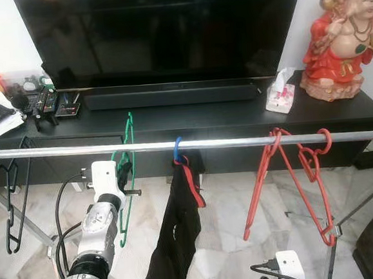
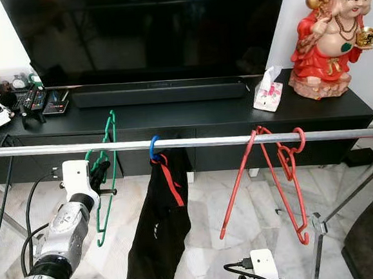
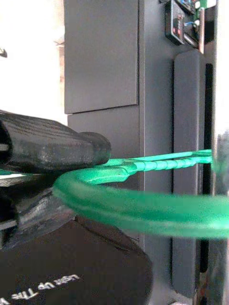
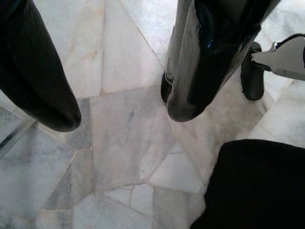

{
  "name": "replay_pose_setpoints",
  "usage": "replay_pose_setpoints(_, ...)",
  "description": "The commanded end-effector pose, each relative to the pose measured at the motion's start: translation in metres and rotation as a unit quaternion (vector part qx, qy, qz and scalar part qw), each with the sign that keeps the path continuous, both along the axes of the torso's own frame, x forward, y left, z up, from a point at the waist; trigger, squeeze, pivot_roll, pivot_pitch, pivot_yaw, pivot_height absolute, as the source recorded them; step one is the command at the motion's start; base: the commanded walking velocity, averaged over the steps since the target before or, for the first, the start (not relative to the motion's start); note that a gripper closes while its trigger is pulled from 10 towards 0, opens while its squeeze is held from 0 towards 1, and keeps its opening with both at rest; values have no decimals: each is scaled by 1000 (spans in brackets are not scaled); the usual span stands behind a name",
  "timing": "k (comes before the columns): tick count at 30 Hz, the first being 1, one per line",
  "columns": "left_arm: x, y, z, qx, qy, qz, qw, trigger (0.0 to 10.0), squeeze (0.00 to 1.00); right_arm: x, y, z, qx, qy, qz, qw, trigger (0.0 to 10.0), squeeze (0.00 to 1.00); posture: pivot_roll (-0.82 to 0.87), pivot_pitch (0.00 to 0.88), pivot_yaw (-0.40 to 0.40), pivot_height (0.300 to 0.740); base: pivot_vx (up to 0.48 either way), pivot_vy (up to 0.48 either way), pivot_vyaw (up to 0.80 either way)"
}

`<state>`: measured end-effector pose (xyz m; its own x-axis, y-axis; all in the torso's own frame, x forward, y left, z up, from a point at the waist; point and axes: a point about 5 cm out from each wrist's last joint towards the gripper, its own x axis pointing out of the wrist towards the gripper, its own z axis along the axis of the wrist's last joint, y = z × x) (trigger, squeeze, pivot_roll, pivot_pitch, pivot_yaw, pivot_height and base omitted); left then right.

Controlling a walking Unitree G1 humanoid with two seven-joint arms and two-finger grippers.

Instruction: Hang hanger

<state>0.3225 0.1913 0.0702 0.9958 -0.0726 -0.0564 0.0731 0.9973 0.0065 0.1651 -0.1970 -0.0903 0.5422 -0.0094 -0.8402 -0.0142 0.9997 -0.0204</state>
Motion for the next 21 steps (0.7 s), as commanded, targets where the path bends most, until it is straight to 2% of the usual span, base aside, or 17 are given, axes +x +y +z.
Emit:
replay_pose_setpoints(1,-2,3,1,11,0,-4,1000,10000,0,1,-1,1,-2,-1,-1,1000,10000,0,-47,0,-44,740,0,0,0)
replay_pose_setpoints(2,-9,4,-3,24,0,-17,1000,10000,0,1,-1,1,-2,-1,1,1000,10000,0,-45,0,-44,740,0,0,0)
replay_pose_setpoints(6,-22,3,-1,46,-18,-41,998,10000,0,1,0,1,-2,-2,2,1000,10000,0,-45,0,-44,740,0,0,0)
replay_pose_setpoints(10,-27,1,9,63,-45,-61,995,10000,0,2,-1,1,-4,-2,3,1000,10000,0,-43,0,-41,740,0,0,0)
replay_pose_setpoints(15,-23,1,24,66,-76,-58,993,10000,0,2,-1,1,-5,-2,3,1000,10000,0,-42,0,-41,740,0,0,0)
replay_pose_setpoints(21,-12,-1,26,69,-56,-48,995,10000,0,2,0,1,-4,-3,2,1000,10000,0,-47,0,-38,740,0,0,0)
